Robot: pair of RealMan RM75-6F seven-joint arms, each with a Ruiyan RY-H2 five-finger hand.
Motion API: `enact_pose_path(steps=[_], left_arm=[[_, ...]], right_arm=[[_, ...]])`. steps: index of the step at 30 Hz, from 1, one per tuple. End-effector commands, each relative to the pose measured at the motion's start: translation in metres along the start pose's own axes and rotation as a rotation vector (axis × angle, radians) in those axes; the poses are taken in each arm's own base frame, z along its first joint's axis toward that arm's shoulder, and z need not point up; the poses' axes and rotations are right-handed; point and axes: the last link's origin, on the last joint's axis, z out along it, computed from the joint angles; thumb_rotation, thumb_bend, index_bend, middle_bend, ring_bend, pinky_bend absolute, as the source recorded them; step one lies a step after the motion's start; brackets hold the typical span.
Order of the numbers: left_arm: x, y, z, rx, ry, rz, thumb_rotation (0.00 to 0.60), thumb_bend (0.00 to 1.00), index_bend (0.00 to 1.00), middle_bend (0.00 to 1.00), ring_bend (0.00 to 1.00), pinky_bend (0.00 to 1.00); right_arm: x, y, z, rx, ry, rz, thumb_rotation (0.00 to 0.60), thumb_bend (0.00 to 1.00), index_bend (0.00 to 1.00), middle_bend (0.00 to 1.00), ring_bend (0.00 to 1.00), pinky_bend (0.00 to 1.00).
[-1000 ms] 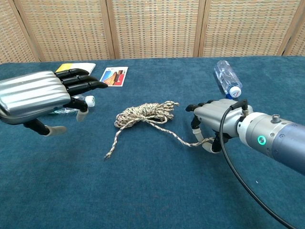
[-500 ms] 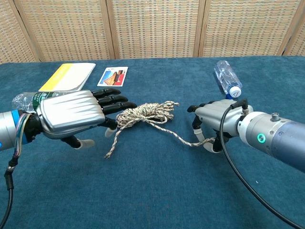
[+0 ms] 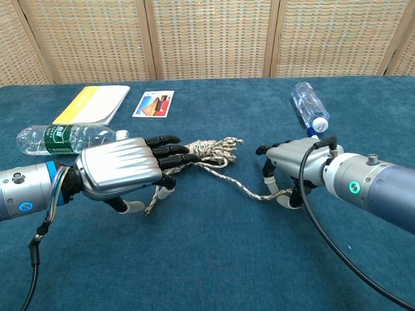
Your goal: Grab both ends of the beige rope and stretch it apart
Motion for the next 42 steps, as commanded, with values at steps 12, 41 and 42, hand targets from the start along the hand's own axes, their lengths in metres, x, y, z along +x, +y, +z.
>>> enact_pose_path(steps=[12,41,42], left_arm=[[-0.003,0.0031,0.002,-0.007,-0.015,0.007,0.6,0.31,0.48,0.0,0.0,0.0],[-0.0087,0.008,0.0053,-0.016,-0.032,0.018,0.6,0.41,0.58,0.0,0.0,0.0],[-0.0088,0.008,0.0053,-0.016,-0.033,0.019,0.6,0.42,0.58,0.0,0.0,0.0]], right_arm=[[-0.0005,0.0011,-0.0001,-0.003,0.001,0.003,0.6,0.45,0.68,0.0,0.0,0.0],[-0.0062,0.0027,-0.0001,-0.007,-0.009,0.002,0.6,0.45,0.68,0.0,0.0,0.0],[-0.0061,0.0028,0.0,-0.007,-0.009,0.002,0.6,0.45,0.68,0.0,0.0,0.0]])
